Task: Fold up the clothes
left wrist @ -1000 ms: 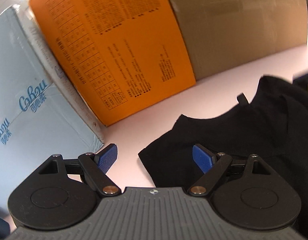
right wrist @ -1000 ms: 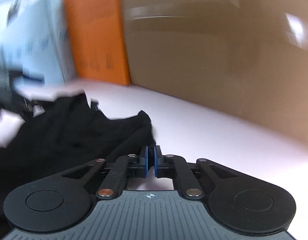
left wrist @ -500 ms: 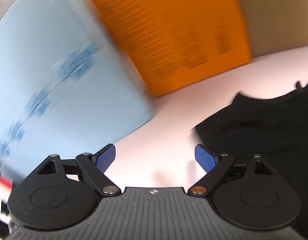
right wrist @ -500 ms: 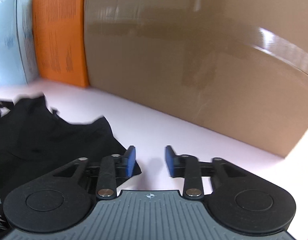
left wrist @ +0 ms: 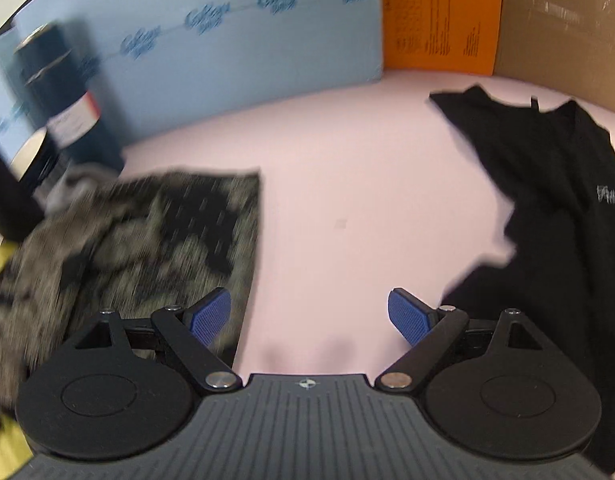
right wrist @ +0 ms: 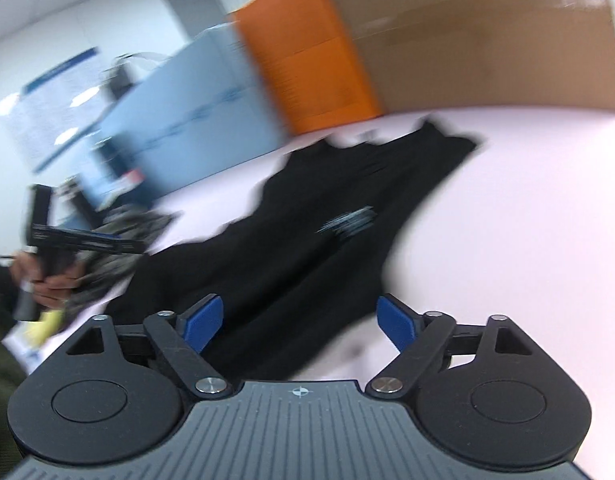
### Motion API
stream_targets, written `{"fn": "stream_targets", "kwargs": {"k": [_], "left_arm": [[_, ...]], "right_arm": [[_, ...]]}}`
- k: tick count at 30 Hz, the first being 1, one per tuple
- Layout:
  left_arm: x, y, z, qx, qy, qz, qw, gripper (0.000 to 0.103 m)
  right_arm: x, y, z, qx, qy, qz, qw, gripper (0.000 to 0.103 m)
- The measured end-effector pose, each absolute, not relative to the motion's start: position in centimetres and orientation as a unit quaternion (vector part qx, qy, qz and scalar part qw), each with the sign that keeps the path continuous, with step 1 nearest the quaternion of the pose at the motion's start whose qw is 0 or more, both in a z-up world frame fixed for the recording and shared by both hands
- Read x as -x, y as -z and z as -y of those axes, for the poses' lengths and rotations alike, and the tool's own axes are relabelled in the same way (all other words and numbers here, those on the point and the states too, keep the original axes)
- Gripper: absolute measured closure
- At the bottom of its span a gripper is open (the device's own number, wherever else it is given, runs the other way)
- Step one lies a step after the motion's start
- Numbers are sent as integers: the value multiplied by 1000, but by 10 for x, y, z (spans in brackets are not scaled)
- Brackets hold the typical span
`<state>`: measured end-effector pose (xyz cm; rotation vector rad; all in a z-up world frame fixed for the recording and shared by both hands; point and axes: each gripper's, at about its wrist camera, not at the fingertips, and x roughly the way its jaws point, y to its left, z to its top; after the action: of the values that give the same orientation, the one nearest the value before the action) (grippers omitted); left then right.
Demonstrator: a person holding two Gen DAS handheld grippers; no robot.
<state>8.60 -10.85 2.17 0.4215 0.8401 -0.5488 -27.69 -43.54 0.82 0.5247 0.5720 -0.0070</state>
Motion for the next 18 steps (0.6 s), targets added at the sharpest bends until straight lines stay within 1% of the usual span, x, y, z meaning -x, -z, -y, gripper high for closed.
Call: {"fn": "stream_targets", "kwargs": {"k": [3,5,8,11,14,15,18], "left_arm": [[-58,-15,94,-210,261,-404,851,18],[-44,-16,89,-199,283,-401,848,18],[-28,-23,88,-172,329,-394,841,18],[-8,-36,93,-170,386,-368,829,18],[22,-49,105,-218,451,-320,804,18],[33,-52,110,-237,472,-301,794,18],[66,-45,125,-317,497,-257,766,18]], "right_arm": [[261,-7,397,-260,-69,-302,915,14],[248,-6,376,-260,-89,-315,909,14],[246,-10,366,-270,-31,-306,912,14],[267,-7,377,-326,87,-258,905,14],[260,7,408,-351,175,-244,887,15],[259,11,418,-364,189,-241,880,19],[257,18,436,-403,187,-236,864,22]]}}
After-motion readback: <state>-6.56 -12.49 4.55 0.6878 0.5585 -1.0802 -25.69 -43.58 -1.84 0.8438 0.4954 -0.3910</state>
